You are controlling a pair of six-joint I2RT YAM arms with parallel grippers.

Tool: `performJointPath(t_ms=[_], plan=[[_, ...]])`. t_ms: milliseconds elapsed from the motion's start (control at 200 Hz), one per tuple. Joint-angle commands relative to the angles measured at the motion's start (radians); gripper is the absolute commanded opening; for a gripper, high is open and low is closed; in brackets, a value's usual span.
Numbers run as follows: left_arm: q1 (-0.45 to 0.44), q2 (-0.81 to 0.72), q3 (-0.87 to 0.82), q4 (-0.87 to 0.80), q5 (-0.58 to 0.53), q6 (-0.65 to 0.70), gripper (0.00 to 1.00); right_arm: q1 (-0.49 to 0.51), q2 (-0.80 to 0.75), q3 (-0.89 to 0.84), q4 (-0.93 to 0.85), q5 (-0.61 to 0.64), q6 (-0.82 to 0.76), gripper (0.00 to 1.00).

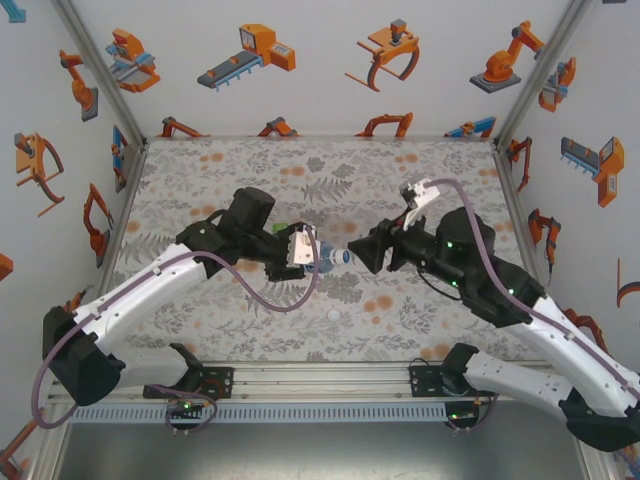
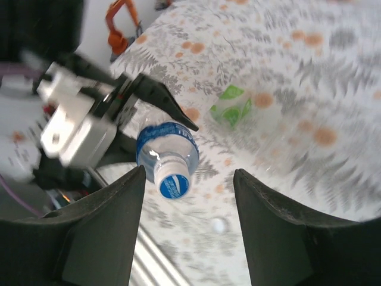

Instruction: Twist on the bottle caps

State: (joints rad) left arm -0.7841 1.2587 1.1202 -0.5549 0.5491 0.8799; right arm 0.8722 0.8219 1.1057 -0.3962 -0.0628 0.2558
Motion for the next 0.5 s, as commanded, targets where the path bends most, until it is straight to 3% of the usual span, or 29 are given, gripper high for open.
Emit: performJointPath(t_ms=[0, 95, 230, 496], plan=[[-0.003, 0.015, 0.062, -0.105, 0.130, 0.049, 0.00, 0.000, -0.022, -0.010, -0.015, -0.239, -0.440, 0.59], [-0.003, 0.029, 0.087, -0.156, 0.172, 0.062, 0.00, 0.001, -0.022, -0.008, -0.059, -0.361, -0.598, 0.60], [-0.003, 0.044, 0.105, -0.200, 0.211, 0.068, 0.00, 0.001, -0.012, -0.021, -0.063, -0.436, -0.687, 0.62], [-0.003, 0.042, 0.104, -0.214, 0.235, 0.069, 0.00, 0.002, 0.003, -0.057, -0.009, -0.466, -0.711, 0.59]])
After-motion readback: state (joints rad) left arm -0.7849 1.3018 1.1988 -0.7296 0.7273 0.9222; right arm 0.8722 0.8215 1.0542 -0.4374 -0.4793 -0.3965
